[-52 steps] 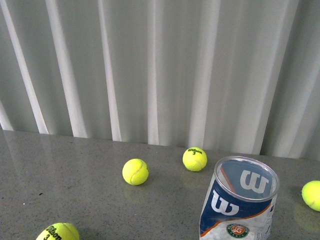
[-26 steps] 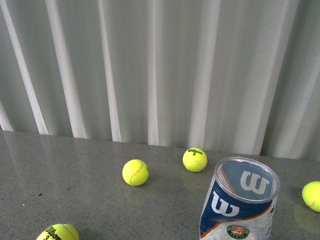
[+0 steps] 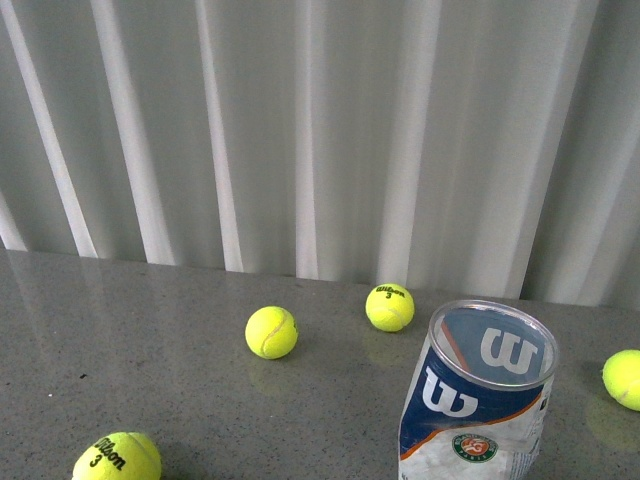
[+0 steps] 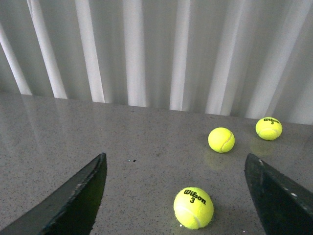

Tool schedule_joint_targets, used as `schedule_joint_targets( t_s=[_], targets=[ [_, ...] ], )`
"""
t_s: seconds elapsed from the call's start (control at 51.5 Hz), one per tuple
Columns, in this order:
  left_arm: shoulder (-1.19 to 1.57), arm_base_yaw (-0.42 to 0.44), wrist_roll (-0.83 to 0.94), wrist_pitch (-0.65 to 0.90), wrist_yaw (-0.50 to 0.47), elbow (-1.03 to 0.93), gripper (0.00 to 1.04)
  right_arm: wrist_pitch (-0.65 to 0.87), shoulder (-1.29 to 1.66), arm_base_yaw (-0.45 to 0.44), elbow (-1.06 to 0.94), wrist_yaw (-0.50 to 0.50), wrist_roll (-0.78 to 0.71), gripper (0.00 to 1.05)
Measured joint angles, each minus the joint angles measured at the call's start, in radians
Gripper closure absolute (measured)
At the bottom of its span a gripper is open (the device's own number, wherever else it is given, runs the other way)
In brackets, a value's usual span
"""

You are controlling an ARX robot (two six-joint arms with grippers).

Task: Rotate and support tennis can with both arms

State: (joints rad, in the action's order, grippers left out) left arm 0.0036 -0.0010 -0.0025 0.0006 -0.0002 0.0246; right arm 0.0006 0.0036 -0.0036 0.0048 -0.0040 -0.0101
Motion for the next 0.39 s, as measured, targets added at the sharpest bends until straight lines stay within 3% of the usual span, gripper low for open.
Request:
schedule_joint_targets(
  t_s=[0.078, 0.388],
  targets=[
    [0.0, 0.0, 0.0, 0.0, 0.0, 0.0, 0.05, 0.0, 0.0, 0.0, 0.0, 0.0, 0.0, 0.07],
    [0.0, 0.0, 0.0, 0.0, 0.0, 0.0, 0.07, 0.0, 0.0, 0.0, 0.0, 0.0, 0.0, 0.07]
  ],
)
